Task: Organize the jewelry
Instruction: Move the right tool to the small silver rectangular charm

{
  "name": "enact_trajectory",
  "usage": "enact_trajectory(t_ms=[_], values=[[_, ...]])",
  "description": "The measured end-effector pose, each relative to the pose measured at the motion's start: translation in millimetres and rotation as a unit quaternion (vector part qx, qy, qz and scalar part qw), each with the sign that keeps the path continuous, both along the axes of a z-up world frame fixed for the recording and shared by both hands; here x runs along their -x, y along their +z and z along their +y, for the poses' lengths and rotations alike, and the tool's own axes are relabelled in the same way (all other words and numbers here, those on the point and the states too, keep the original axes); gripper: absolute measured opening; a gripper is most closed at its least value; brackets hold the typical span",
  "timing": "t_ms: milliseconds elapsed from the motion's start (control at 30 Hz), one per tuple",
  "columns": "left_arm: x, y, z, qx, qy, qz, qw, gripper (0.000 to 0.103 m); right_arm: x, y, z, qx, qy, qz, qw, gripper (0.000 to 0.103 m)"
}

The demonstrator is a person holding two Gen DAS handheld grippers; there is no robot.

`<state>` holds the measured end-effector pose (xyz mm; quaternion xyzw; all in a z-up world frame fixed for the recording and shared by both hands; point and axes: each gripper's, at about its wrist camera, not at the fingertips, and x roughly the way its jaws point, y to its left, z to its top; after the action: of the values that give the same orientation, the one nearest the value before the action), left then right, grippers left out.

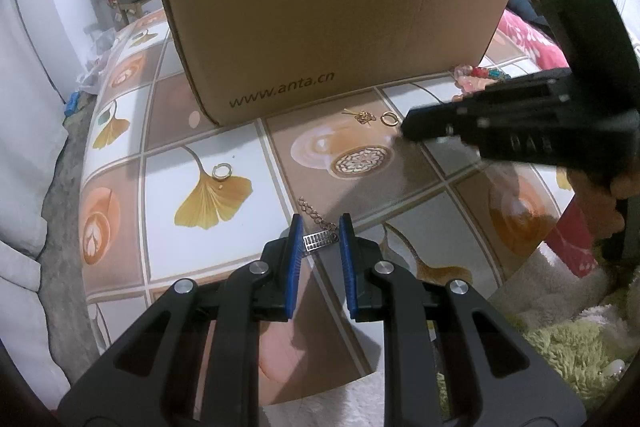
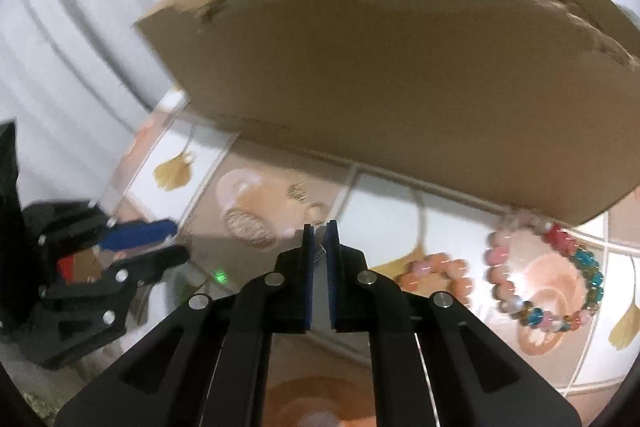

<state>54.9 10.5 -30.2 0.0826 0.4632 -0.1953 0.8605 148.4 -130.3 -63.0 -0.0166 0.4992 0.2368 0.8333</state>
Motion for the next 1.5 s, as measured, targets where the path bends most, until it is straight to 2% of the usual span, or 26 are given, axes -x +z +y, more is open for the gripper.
enact_trajectory(t_ms=[267,500,600,667,733,800,967,1067,1133,1200,1333,1500], values=[[1,0,2,0.004,-0.003,-0.002,1.0,0.017,13,-4,18,0.0,0.036,0.007,0.999,0.006],[2,1,6,0.011,-0.004,-0.001,0.9999,0.018,14,7,-16,-0.033,-0.009,0.016,0.999,0.007],[4,3,5,0.01,-0.007,0.001,0.9999,0.019,20,9,-18,-0.029,-0.005,0.019,0.999,0.012],[5,2,4,0.005,-0.009,0.004,0.9999,0.019,24,6,-15,-0.033,0.003,0.023,0.999,0.022],[5,1,3,0.002,-0.009,0.004,0.9999,0.02,28,5,-8,-0.031,0.014,0.024,0.999,0.022],[4,1,2,0.001,-0.008,0.004,1.0,0.027,30,4,0,-0.027,0.021,0.021,0.999,0.023],[7,1,0,-0.006,-0.015,0.01,0.9998,0.027,30,2,3,-0.031,0.022,0.023,0.999,0.023],[8,3,2,0.014,-0.023,0.031,0.9992,0.027,29,2,-2,-0.031,0.015,0.024,0.999,0.023],[8,5,7,0.058,-0.03,0.058,0.9962,0.027,27,2,-2,-0.033,0.012,0.024,0.999,0.023],[9,9,11,0.068,-0.028,0.054,0.9958,0.027,28,2,-4,-0.035,0.011,0.026,0.999,0.023],[5,9,11,0.043,-0.026,0.035,0.9981,0.027,29,0,-2,-0.036,0.014,0.028,0.999,0.023],[5,3,4,0.027,-0.045,0.04,0.9978,0.027,30,-1,0,-0.038,0.014,0.03,0.999,0.023]])
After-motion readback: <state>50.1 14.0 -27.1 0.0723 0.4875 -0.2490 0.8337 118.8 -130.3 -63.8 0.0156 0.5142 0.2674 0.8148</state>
